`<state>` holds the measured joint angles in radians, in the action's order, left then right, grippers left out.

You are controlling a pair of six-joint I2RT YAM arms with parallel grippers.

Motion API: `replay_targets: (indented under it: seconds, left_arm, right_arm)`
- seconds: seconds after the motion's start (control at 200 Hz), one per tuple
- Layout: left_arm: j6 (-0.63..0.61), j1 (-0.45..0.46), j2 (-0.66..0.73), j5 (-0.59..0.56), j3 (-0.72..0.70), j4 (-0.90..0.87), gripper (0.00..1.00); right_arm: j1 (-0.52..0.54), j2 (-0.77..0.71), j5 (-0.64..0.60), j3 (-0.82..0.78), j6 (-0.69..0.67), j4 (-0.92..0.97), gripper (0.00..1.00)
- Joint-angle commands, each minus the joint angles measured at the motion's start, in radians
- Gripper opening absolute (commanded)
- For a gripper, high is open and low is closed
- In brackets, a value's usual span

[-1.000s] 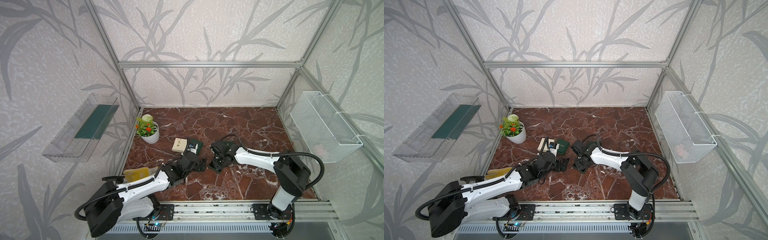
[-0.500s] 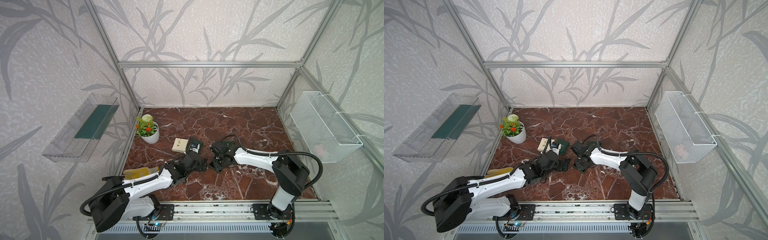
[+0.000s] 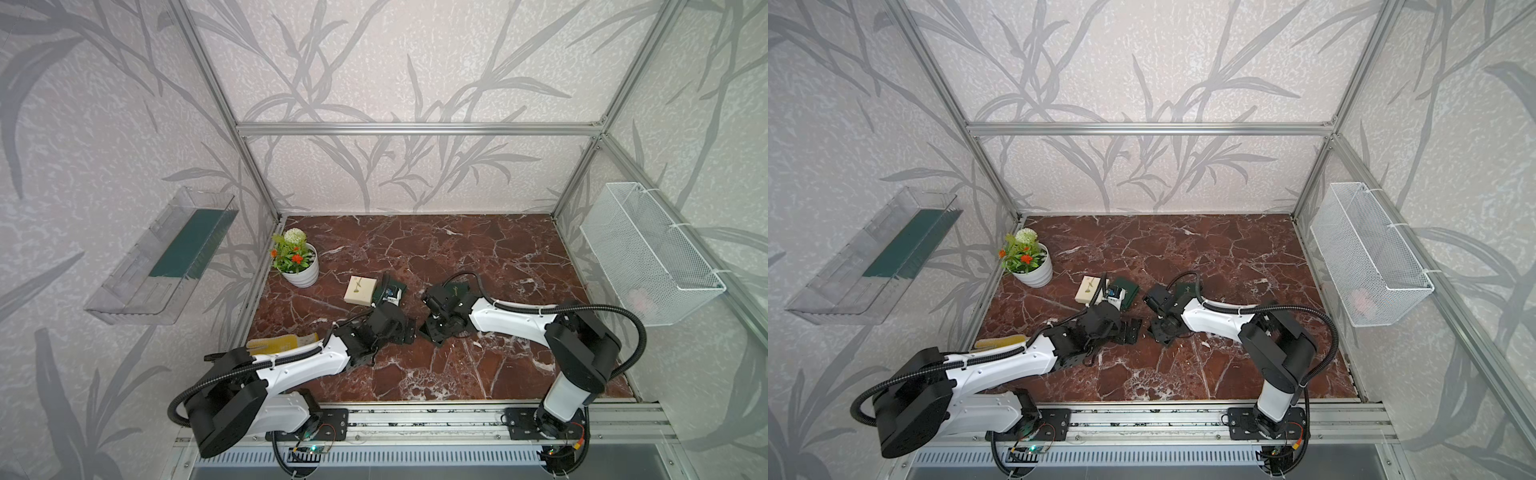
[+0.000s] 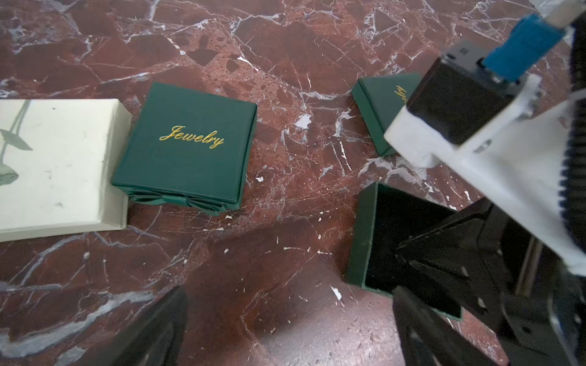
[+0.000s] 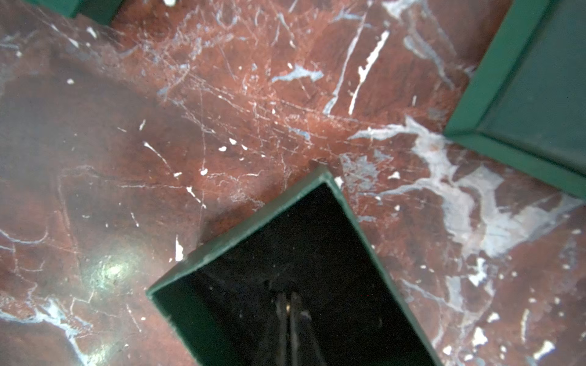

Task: Take the rings out of the lift-off lid box
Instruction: Take out the ring from the jewelry box.

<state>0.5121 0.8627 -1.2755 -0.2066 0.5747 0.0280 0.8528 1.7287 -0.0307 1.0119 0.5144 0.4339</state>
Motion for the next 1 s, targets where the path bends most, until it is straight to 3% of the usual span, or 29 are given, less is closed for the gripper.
replay_targets:
  seconds: [0.0, 0.165, 0.335, 0.74, 0.995]
  left_arm:
    - [0.024, -0.006, -0.029, 0.025, 0.04, 0.013, 0.96]
    - [0.082, -0.019, -0.09, 0.12, 0.07, 0.032, 0.91]
    - [0.118, -0.021, -0.129, 0.148, 0.088, 0.034, 0.87]
    - [0.132, -0.021, -0.178, 0.189, 0.125, 0.03, 0.83]
    - [0.134, -0.021, -0.209, 0.226, 0.144, 0.036, 0.82]
  right_arm:
    - [0.006, -0.012, 0.006, -0.037, 0.057, -0.014, 0.0]
    - [-0.005, -0.016, -0.003, -0.074, 0.131, -0.059, 0.0]
    - [-0.027, -0.072, 0.017, -0.131, 0.218, -0.138, 0.0]
    - [-0.055, -0.145, -0.01, -0.155, 0.281, -0.146, 0.0]
    - [-0.098, -0.175, 0.046, -0.153, 0.271, -0.142, 0.0]
